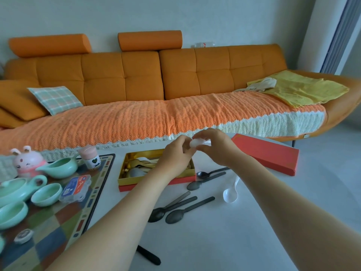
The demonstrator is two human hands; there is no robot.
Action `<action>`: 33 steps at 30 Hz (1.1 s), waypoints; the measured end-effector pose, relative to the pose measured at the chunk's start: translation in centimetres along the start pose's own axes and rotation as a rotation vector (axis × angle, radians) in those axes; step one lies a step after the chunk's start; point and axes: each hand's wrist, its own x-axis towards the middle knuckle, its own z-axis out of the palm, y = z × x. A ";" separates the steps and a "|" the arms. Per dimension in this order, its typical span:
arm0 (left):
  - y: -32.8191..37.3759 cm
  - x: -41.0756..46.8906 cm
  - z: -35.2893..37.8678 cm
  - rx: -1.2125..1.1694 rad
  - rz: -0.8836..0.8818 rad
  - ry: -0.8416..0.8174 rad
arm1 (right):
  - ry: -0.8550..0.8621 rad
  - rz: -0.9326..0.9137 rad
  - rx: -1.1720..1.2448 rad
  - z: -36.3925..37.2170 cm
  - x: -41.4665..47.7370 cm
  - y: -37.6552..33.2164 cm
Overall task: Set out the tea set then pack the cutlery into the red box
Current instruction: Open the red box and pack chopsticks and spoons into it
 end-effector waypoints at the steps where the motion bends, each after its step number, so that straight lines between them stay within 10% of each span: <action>1: 0.2 -0.3 -0.5 -0.074 -0.029 0.009 | 0.001 -0.023 0.030 0.1 0.0 -0.8; 14: -5.6 -5.0 -9.8 -0.356 -0.259 0.261 | -0.047 -0.061 0.051 5.2 0.6 -7.7; 21: -9.2 -4.3 -10.1 0.358 -0.005 0.274 | -0.080 0.048 -0.060 7.8 2.0 -7.8; 33: -10.7 -3.8 -9.8 0.634 -0.009 -0.074 | -0.275 0.139 -0.165 8.7 3.0 -7.9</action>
